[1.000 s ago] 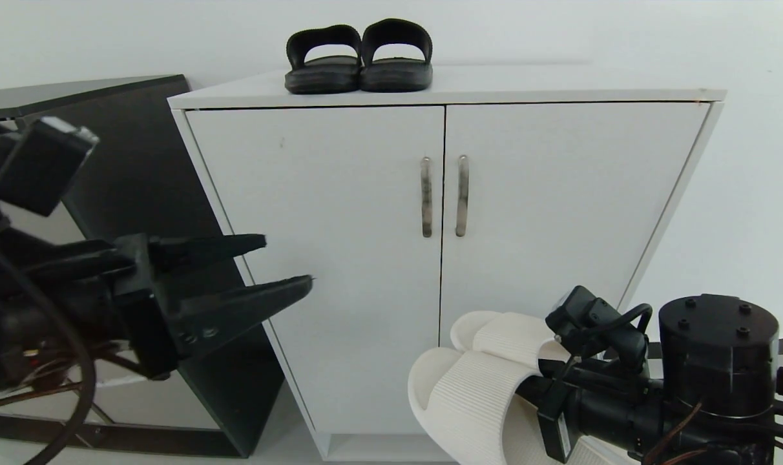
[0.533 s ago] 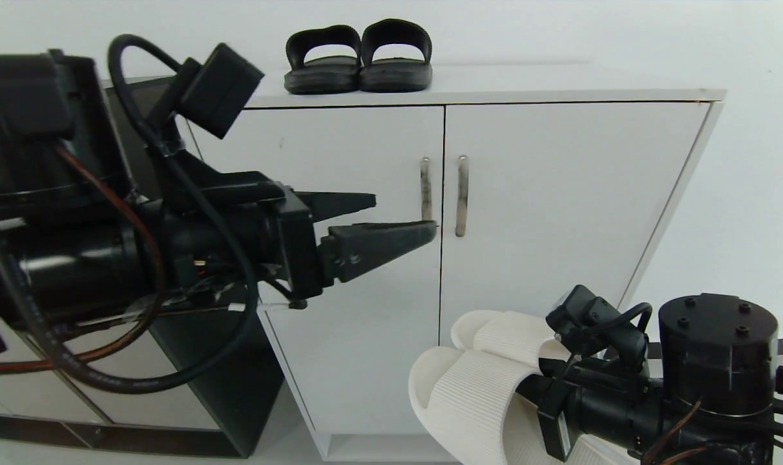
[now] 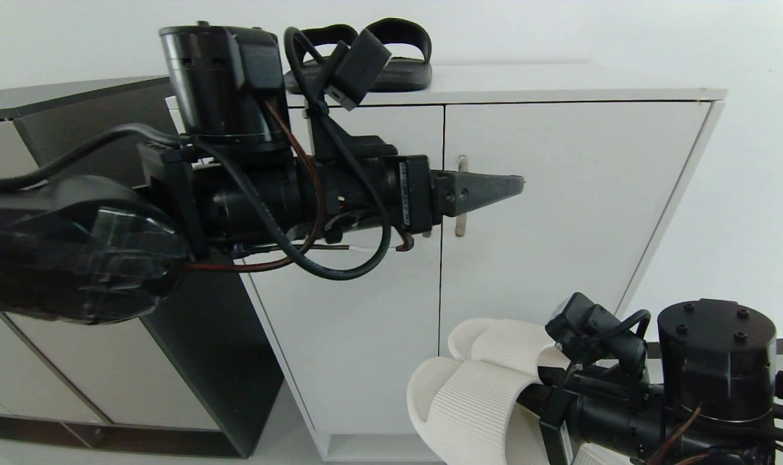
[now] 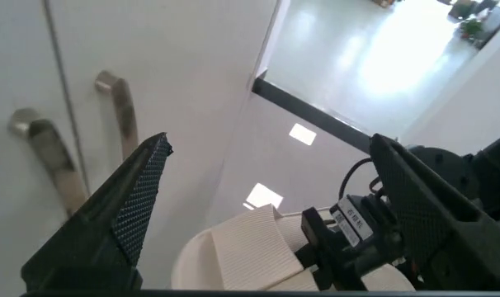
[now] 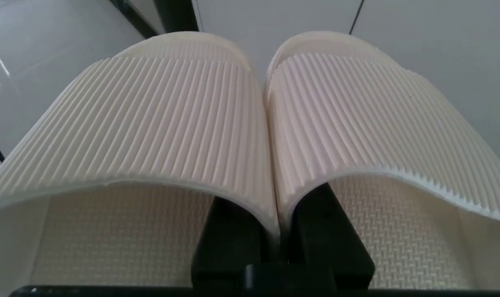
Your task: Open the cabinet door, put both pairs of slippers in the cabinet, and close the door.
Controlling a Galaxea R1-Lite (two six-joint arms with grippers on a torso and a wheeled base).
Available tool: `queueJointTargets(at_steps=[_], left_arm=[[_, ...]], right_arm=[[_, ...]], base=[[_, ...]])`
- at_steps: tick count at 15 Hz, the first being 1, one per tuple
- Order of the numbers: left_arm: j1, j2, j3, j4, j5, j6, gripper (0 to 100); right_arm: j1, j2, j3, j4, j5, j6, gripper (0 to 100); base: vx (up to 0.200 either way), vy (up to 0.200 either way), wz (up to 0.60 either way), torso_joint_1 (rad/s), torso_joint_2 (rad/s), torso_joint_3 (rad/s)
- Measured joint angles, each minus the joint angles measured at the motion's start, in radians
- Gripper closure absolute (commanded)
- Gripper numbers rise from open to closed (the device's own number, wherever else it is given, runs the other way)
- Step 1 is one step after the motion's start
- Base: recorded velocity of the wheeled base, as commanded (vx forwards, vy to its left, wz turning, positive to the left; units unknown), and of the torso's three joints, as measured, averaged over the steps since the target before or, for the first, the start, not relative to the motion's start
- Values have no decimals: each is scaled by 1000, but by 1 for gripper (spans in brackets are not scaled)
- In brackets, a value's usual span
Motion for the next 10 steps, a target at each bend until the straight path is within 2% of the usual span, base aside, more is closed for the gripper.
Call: queueJointTargets(at_steps=[2,3,7,8,10], left_arm=[[0,45,-51,2,-37,-44,0],[1,58,-66,2,-40,-54,0],[6,87,-101,3,6,-53,0],[7,90,-102,4,33,-51,0],[9,90,-99,9,43,-39,0]], right_arm=[[-1,0,3,0,0,0,100],[-1,0,3,0,1,0,100],[-1,0,4,0,2,-1,100],[0,0,3,0,1,-2,100],[-1,0,3,0,0,-3,100]], base=[[0,0,0,0,0,0],[0,0,0,0,0,0],[0,0,0,0,0,0],[0,0,0,0,0,0],[0,0,0,0,0,0]])
